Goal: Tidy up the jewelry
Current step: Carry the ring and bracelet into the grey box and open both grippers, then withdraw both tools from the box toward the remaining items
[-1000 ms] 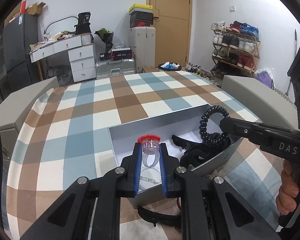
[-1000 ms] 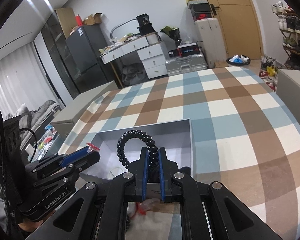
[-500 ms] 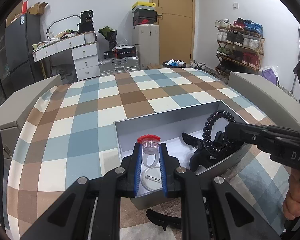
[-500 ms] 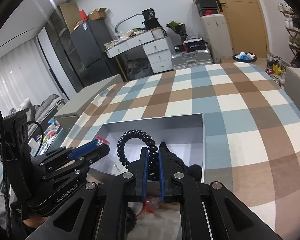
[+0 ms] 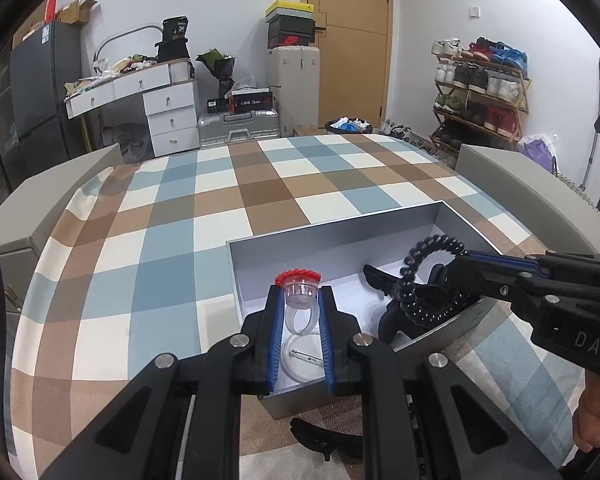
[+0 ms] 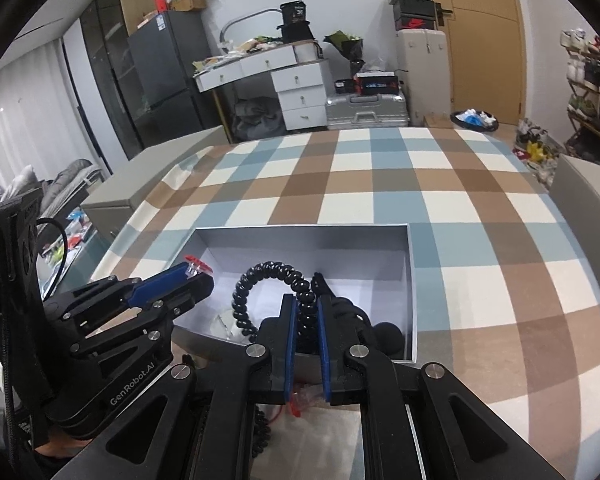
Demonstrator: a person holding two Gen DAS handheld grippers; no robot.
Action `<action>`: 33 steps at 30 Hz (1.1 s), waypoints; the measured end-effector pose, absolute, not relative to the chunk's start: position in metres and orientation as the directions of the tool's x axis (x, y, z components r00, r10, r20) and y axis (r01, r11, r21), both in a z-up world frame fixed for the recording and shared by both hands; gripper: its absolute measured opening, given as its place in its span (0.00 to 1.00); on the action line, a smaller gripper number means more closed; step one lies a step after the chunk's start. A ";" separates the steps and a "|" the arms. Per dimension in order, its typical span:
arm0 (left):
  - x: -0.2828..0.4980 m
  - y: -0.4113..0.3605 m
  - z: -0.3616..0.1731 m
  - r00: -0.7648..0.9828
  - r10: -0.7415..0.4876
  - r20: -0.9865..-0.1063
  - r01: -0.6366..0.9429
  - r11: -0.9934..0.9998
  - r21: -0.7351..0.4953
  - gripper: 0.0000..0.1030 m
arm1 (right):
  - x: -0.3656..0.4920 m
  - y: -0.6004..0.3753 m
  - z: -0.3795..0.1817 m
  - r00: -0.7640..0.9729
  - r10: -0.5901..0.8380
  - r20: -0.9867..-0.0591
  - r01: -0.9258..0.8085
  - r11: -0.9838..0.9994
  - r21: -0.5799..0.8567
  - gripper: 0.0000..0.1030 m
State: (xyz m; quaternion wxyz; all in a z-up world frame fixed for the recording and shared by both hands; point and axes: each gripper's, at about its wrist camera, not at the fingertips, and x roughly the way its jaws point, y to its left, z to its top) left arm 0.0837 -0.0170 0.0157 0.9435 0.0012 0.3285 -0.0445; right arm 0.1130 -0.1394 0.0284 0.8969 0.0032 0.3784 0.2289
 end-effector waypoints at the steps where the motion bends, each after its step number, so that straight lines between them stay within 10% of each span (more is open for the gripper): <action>1: 0.084 -0.017 0.016 0.778 -0.086 -0.622 0.087 0.996 -0.030 0.12 | 0.114 -0.139 0.029 0.605 0.409 -0.683 -0.402 0.898 0.181 0.12; 14: 0.085 -0.020 0.017 0.763 -0.112 -0.637 0.101 0.993 -0.054 0.21 | 0.114 -0.139 0.037 0.622 0.374 -0.688 -0.395 0.909 0.136 0.39; 33: 0.063 -0.044 0.039 0.795 -0.132 -0.592 0.165 0.986 0.001 0.87 | 0.090 -0.168 0.053 0.698 0.426 -0.575 -0.447 0.887 0.116 1.00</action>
